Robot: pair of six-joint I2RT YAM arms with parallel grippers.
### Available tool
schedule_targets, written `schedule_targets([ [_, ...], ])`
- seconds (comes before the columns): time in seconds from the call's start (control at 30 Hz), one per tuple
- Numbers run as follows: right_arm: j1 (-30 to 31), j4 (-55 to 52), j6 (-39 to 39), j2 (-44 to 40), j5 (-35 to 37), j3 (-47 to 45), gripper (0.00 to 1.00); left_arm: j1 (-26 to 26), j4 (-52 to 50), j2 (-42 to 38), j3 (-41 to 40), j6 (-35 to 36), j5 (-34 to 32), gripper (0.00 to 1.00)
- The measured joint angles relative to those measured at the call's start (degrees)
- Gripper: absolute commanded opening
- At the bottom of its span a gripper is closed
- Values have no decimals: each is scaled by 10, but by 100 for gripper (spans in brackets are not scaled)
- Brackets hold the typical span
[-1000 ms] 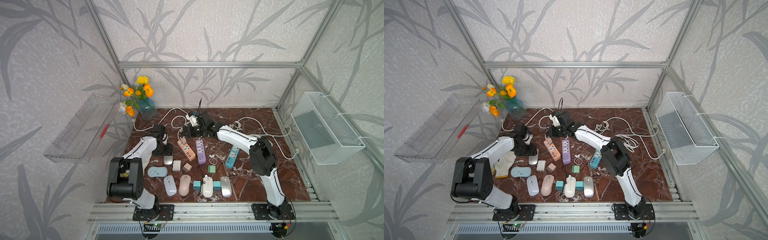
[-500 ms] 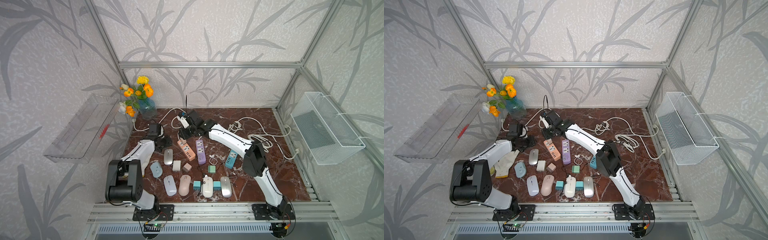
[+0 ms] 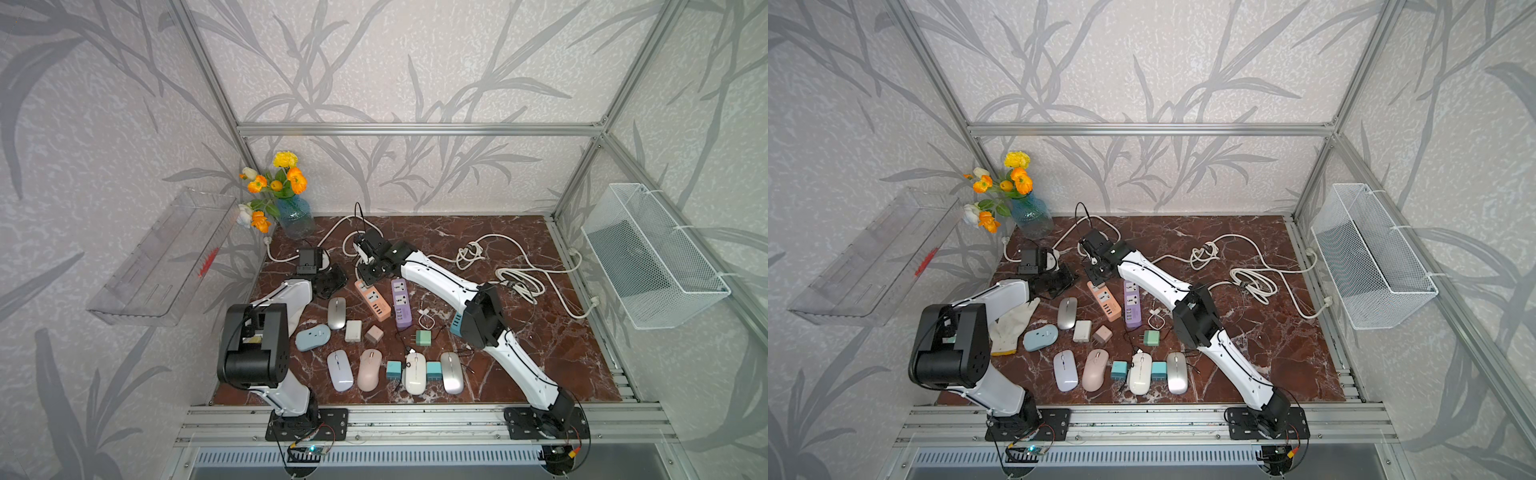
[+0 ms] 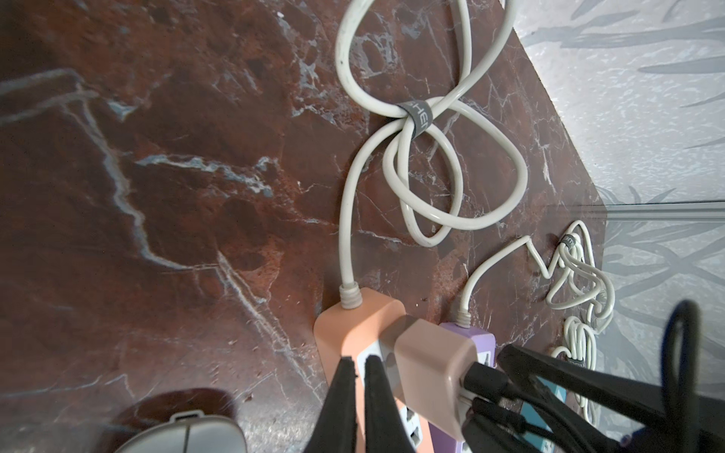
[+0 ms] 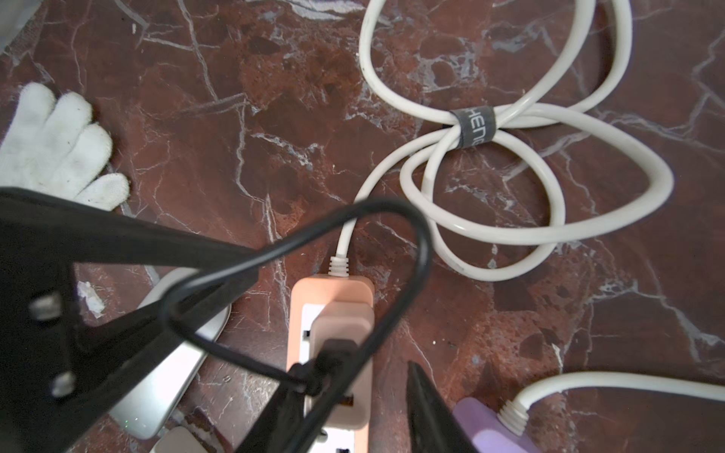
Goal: Unplug the wireless mouse
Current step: Remove the plug from the socket.
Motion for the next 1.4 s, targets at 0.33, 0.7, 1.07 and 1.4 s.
schedule_targets([
  [0.33,5,-11,-5,29,-2,24,37,0,37,8,-10,-24,23,6],
  [0.7,9,-21,-6,41,4,44,20,0,75,16,-26,-55,54,0],
  [1.07,9,-21,-5,41,5,43,13,-13,100,73,-28,-86,100,0],
  [1.4,5,-19,-4,39,11,40,4,-14,71,99,7,-77,113,0],
])
